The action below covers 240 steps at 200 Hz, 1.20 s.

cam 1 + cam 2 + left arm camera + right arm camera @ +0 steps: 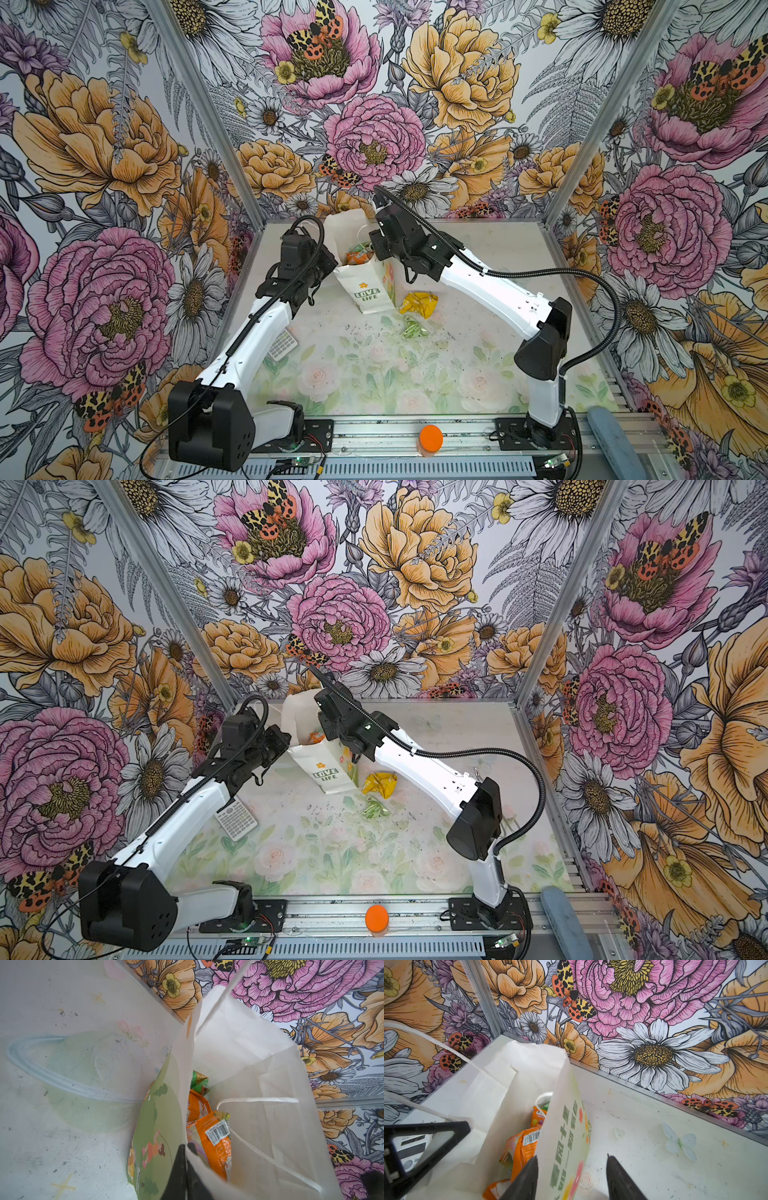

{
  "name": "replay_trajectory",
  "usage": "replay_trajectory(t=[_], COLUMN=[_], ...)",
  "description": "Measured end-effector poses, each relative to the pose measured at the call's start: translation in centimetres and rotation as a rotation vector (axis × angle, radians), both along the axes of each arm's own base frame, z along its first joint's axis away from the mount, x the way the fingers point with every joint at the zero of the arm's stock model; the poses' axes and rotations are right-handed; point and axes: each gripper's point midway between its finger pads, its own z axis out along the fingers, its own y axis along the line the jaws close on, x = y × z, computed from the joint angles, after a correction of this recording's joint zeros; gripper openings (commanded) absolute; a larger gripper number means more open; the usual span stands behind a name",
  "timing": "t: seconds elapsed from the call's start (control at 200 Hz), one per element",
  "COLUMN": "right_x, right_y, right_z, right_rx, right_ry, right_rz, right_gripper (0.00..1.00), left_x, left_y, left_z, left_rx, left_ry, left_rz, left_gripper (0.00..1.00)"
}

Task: Place the snacks into the paper bag
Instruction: 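Move the right gripper back and down over the yellow packet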

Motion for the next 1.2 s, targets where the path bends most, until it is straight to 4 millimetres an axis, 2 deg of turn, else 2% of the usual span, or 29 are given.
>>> replay_trajectory(t=[0.225, 0.43, 0.62, 0.831, 1.046, 1.201], right_x=[-0.5, -1.8, -3.3, -4.7, -5.4, -5.4], right_y=[-1.7, -4.5, -7.6, -10.5, -12.2, -12.6], right_z=[-1.6, -3.1, -4.2, -6.9, -11.7, -12.8], right_rx=[-0.043, -0.093, -0.083, -0.047, -0.031, -0.043], right_ry=[0.018, 0.034, 0.068, 0.155, 0.327, 0.383], right_rz=[-0.045, -0.094, -0.153, -0.208, -0.161, -0.070], right_gripper=[0.57, 0.58, 0.70, 0.77, 0.81, 0.81], left_x=[0.0, 0.0, 0.4, 0.6, 1.2, 2.0], left_y=[0.2, 0.7, 0.4, 0.0, -2.3, -5.4], left_z=[-0.1, -0.3, -0.3, -0.2, 0.4, 1.2], left_rx=[0.004, 0.006, 0.015, 0.018, 0.051, 0.088], left_ry=[0.001, 0.007, 0.007, 0.011, 0.000, -0.016], left_rz=[-0.002, 0.007, -0.013, -0.029, -0.101, -0.196], left_gripper=[0.00, 0.00, 0.00, 0.00, 0.00, 0.00])
